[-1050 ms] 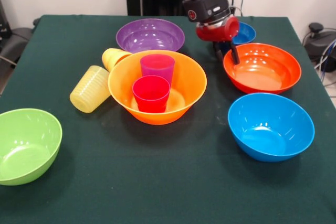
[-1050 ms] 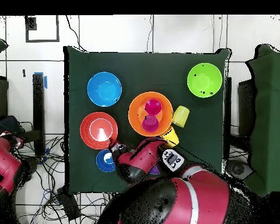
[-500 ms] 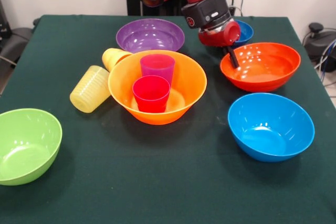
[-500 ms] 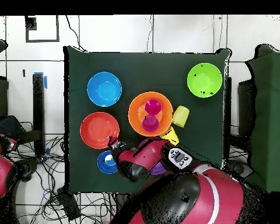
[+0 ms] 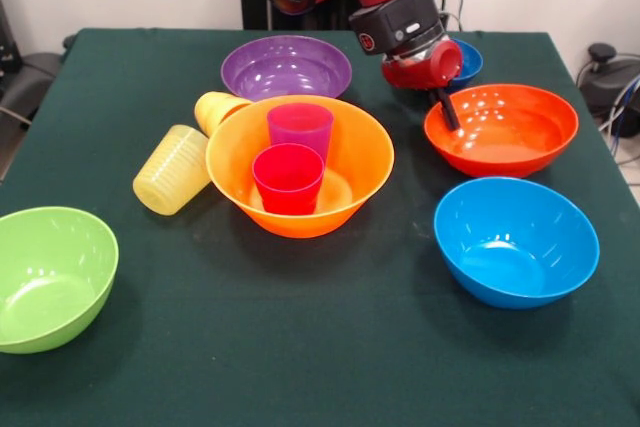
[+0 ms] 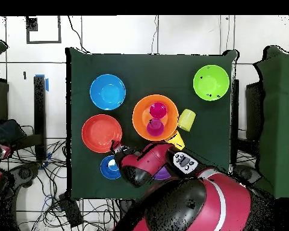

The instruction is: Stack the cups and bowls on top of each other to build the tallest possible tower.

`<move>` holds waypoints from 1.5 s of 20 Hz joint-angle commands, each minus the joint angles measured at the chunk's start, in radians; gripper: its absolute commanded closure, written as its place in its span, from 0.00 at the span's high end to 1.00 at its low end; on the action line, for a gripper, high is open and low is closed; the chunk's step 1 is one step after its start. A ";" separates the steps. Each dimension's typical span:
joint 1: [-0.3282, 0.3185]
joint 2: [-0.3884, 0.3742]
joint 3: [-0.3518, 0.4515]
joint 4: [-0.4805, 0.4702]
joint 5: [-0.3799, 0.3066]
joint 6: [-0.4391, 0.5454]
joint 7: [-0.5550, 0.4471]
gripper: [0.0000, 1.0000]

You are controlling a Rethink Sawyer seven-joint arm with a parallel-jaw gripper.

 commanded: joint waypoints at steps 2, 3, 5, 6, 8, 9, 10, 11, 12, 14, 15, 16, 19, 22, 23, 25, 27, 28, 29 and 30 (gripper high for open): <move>0.020 0.013 0.010 -0.060 0.079 0.110 0.257 0.00; 0.018 -0.008 0.008 -0.048 0.103 0.122 0.264 0.00; -0.010 -0.052 0.035 -0.015 0.131 0.154 0.254 0.00; -0.024 -0.059 0.050 -0.006 0.143 0.171 0.242 0.00; -0.056 -0.069 0.081 0.011 0.163 0.203 0.220 0.00; -0.073 -0.083 0.091 0.025 0.182 0.220 0.216 0.00; -0.078 -0.095 0.093 0.033 0.198 0.232 0.214 0.00; -0.086 -0.115 0.094 0.042 0.236 0.260 0.220 0.00; -0.084 -0.132 0.091 0.046 0.252 0.272 0.220 0.00; -0.093 -0.162 0.100 0.055 0.295 0.315 0.212 0.00; -0.095 -0.176 0.104 0.060 0.311 0.330 0.206 0.00; -0.095 -0.185 0.104 0.063 0.325 0.341 0.205 0.00; -0.092 -0.224 0.098 0.082 0.385 0.378 0.225 0.00; -0.106 -0.241 0.111 0.101 0.411 0.394 0.217 0.00; -0.107 -0.243 0.109 0.105 0.417 0.396 0.217 0.00; -0.114 -0.236 0.117 0.114 0.424 0.395 0.210 0.00; -0.106 -0.235 0.115 0.126 0.427 0.380 0.216 0.00; -0.105 -0.233 0.115 0.132 0.427 0.376 0.217 0.00; -0.099 -0.225 0.111 0.140 0.424 0.358 0.224 0.00; -0.095 -0.215 0.107 0.143 0.422 0.345 0.229 0.00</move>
